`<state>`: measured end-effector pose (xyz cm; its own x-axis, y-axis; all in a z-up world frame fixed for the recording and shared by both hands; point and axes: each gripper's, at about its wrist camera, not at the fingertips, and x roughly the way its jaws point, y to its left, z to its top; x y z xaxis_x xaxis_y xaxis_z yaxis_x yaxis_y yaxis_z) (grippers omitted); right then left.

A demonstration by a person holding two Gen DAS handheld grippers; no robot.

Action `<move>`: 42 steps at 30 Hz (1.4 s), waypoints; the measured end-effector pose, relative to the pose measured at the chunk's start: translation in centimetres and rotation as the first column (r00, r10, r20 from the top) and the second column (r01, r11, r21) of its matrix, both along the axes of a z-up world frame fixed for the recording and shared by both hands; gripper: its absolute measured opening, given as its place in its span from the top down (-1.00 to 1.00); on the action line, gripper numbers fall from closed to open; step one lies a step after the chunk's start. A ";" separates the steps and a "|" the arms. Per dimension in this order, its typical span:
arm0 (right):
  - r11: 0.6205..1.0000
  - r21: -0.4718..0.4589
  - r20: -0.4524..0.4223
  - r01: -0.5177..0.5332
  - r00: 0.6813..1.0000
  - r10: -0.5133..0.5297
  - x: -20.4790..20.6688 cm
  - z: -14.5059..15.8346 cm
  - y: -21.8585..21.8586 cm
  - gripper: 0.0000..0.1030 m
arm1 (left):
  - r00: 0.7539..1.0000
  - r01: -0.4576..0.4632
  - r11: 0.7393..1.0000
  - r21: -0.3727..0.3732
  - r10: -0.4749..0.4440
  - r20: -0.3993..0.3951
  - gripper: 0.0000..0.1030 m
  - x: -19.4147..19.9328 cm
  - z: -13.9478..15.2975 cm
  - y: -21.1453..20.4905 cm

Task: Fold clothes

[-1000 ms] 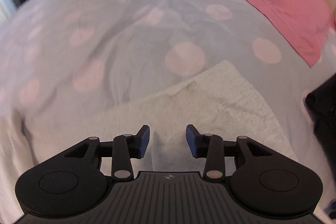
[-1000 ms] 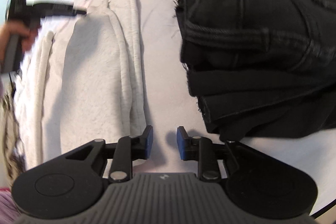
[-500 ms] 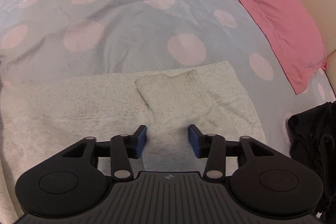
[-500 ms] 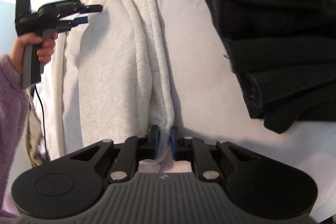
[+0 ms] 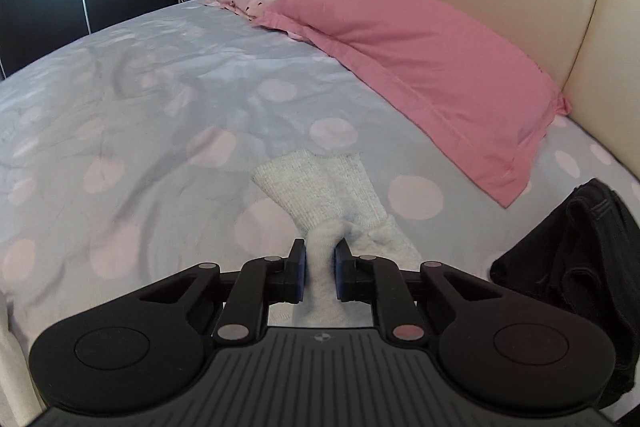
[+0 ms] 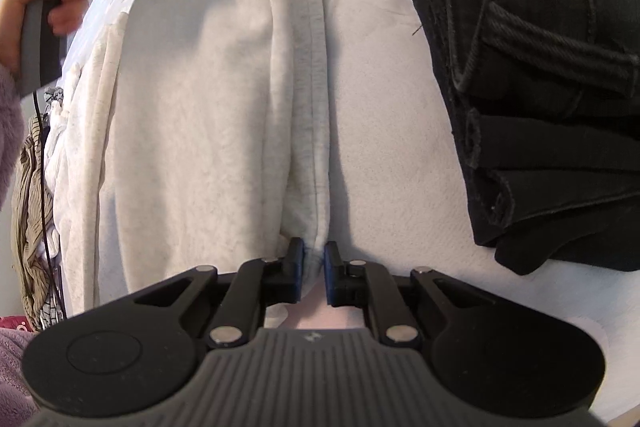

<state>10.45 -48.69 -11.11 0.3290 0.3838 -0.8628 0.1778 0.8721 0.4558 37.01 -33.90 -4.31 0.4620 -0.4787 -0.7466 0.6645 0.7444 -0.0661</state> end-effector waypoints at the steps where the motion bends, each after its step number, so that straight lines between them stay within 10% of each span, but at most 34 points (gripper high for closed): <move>1: 1.000 -0.003 -0.002 0.000 1.000 0.000 0.0 0.0 -0.1 0.78 | 1.000 -0.007 1.000 0.007 0.007 -0.006 0.77 0.1 -0.4 0.1; 13: 1.000 -0.018 -0.022 -0.015 1.000 0.014 -0.1 0.4 -0.5 0.73 | 0.995 -0.084 0.994 0.063 0.088 -0.053 0.17 0.4 -3.8 1.9; 15: 0.999 -0.050 -0.010 -0.008 1.000 0.007 -0.6 1.2 -0.9 0.41 | 0.996 -0.085 0.996 0.042 0.086 -0.035 0.17 -0.7 -2.5 3.7; 28: 0.988 -0.141 0.200 0.060 0.979 -0.031 -8.6 7.8 1.3 0.30 | 0.988 0.136 0.989 -0.066 -0.140 -0.060 0.49 -19.3 0.7 16.2; 42: 0.956 -0.292 0.252 -0.010 0.964 0.087 -15.5 4.3 15.0 -0.04 | 0.989 0.062 0.988 -0.139 -0.080 -0.124 0.50 -31.2 -3.6 21.8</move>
